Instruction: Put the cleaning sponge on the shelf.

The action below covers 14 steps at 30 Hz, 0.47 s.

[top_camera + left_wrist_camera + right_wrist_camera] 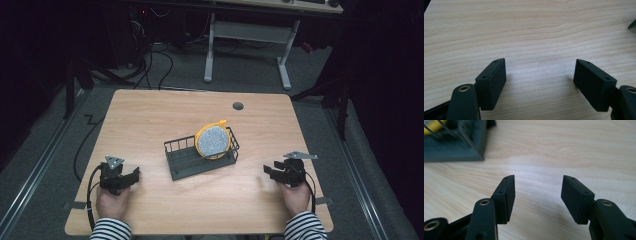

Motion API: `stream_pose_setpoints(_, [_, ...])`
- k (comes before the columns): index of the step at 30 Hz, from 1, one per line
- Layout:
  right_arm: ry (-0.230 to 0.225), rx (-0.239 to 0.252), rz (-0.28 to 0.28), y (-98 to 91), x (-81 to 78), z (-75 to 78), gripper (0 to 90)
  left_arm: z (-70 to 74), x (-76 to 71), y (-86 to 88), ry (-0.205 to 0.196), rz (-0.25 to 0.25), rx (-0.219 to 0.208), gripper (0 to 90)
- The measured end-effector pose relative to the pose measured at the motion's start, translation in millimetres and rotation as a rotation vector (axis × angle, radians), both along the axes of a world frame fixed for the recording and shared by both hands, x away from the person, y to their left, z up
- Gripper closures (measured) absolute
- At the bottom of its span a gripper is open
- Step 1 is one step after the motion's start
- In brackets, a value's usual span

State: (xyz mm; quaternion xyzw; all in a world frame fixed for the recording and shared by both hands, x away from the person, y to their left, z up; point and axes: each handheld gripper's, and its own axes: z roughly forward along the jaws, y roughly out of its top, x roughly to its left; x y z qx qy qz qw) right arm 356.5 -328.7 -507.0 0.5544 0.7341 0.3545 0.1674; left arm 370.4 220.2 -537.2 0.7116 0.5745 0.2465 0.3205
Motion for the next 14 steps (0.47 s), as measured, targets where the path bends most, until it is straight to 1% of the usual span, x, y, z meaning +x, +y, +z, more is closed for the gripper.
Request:
stream_pose_setpoints(3, [-0.006, -0.016, -0.029, 2.3, -3.5, -15.7, 45.1, 0.1, 0.0, 0.0, 0.001, -0.001, 0.000, 26.7])
stream_pose_setpoints(4, [-0.026, -0.029, -0.031, 2.9, -4.9, -19.7, 45.2, 0.1, -0.1, 0.0, 0.001, -0.001, 0.000, 26.7])
stream_pose_setpoints(5, [-0.048, -0.036, -0.039, 3.9, -6.8, -21.9, 45.2, 0.1, -0.1, 0.0, 0.001, -0.001, 0.000, 26.7])
stream_pose_setpoints(6, [-0.060, -0.041, -0.045, 4.5, -8.0, -22.9, 45.0, 0.1, -0.1, 0.0, 0.001, -0.001, 0.000, 26.7])
stream_pose_setpoints(7, [-0.060, -0.050, -0.049, 5.4, -8.8, -22.8, 44.8, 0.1, -0.2, -0.1, 0.001, 0.000, -0.001, 26.7])
stream_pose_setpoints(9, [-0.066, -0.090, -0.047, 9.0, -9.9, -22.9, 43.6, 0.0, -0.5, -0.1, 0.001, -0.001, -0.001, 26.7])
stream_pose_setpoints(11, [-0.080, -0.158, -0.036, 16.1, -10.9, -23.3, 42.5, 0.0, -0.9, -0.3, 0.000, 0.001, -0.001, 26.7])
stream_pose_setpoints(12, [-0.085, -0.162, -0.032, 17.5, -11.4, -23.3, 42.5, -0.1, -1.1, -0.4, -0.001, 0.003, -0.001, 26.7])
stream_pose_setpoints(14, [-0.073, -0.145, -0.033, 16.2, -10.9, -23.3, 41.9, 0.0, -1.2, -0.3, -0.001, 0.002, -0.001, 26.7])
